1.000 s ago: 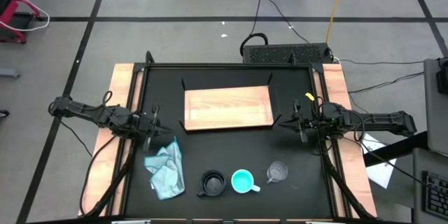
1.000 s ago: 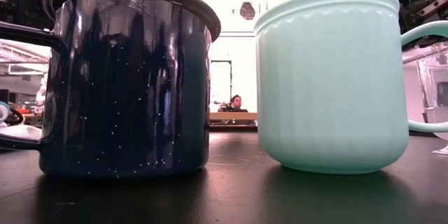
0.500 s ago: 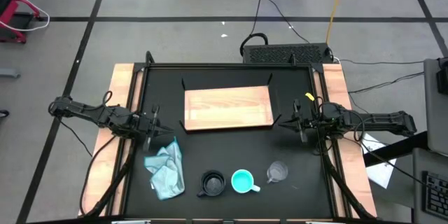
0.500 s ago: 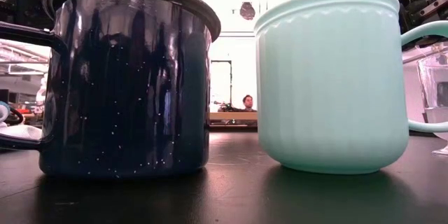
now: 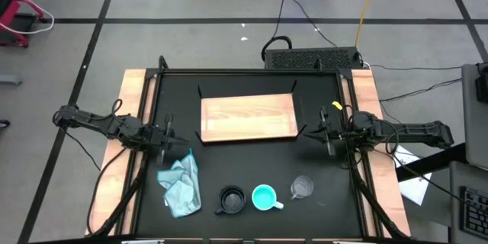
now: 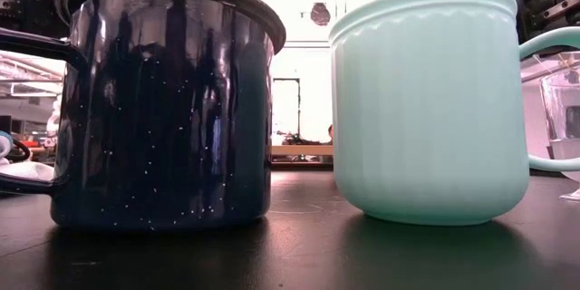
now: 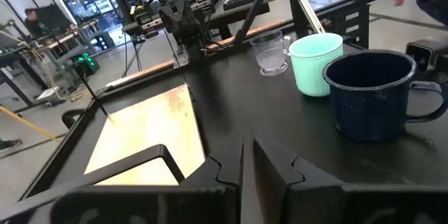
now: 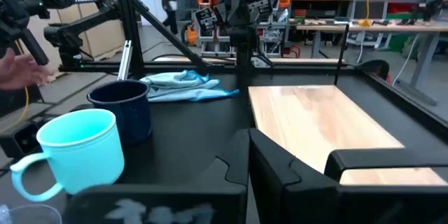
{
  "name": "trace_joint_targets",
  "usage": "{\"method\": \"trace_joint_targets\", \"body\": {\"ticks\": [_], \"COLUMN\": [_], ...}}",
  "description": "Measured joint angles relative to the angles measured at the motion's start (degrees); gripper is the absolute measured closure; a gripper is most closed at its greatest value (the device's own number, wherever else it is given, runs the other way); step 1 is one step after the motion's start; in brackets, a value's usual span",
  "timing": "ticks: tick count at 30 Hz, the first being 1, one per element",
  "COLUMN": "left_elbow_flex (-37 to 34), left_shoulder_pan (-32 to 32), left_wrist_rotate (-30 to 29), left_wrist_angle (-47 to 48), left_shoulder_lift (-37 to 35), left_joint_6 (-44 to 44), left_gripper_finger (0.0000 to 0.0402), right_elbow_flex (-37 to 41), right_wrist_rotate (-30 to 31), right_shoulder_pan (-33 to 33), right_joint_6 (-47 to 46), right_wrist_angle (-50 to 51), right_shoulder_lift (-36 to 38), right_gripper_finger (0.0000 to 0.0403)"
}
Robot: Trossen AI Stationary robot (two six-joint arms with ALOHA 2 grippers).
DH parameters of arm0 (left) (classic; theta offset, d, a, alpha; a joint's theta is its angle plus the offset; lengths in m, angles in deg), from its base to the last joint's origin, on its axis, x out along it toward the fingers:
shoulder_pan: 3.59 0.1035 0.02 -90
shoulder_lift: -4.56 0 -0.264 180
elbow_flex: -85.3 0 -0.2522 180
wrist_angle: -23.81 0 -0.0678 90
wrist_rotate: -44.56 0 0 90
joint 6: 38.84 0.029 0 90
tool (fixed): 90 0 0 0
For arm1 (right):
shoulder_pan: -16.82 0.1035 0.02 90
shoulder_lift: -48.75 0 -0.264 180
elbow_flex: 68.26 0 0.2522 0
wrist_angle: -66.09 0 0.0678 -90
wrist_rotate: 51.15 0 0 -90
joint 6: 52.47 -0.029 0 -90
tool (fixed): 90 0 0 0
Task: Stack small to large cups/mugs on shelf
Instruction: Put the dark blue mug to the left on the shelf
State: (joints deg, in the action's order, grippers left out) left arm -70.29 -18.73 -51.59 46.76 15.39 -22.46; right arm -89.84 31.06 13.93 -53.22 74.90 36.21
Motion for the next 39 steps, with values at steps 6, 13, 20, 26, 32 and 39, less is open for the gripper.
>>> {"method": "trace_joint_targets", "body": {"ticks": [6, 13, 20, 26, 32, 39], "left_elbow_flex": [0.01, 0.0, 0.01, 0.0, 0.0, 0.0], "left_shoulder_pan": [0.0, 0.0, 0.0, 0.0, 0.0, 0.0], "left_wrist_rotate": [-0.26, 0.02, 0.1, 0.15, 0.17, 0.0], "left_wrist_angle": [-0.61, -5.69, -6.4, -6.43, -6.44, -12.11], "left_shoulder_lift": [0.02, 0.0, 0.0, 0.0, 0.0, 0.02], "left_joint_6": [-0.17, -0.37, -2.41, -9.0, -11.06, -11.15], "left_gripper_finger": [0.0371, 0.0371, 0.0371, 0.0371, 0.0371, 0.0371], "right_elbow_flex": [0.0, 0.0, 0.0, 0.0, 0.0, 0.0], "right_wrist_rotate": [0.0, 0.0, 0.0, 0.0, 0.0, 0.0], "right_shoulder_pan": [0.0, 0.0, 0.0, 0.0, 0.0, 0.0], "right_joint_6": [-0.04, -0.04, -0.04, -0.04, -0.29, -0.18], "right_wrist_angle": [-0.02, 0.0, -0.87, -1.07, -1.09, -1.09], "right_shoulder_lift": [0.0, 0.0, 0.0, 0.0, 0.0, 0.0], "right_gripper_finger": [0.0403, 0.0403, 0.0403, 0.0403, 0.0403, 0.0403]}}
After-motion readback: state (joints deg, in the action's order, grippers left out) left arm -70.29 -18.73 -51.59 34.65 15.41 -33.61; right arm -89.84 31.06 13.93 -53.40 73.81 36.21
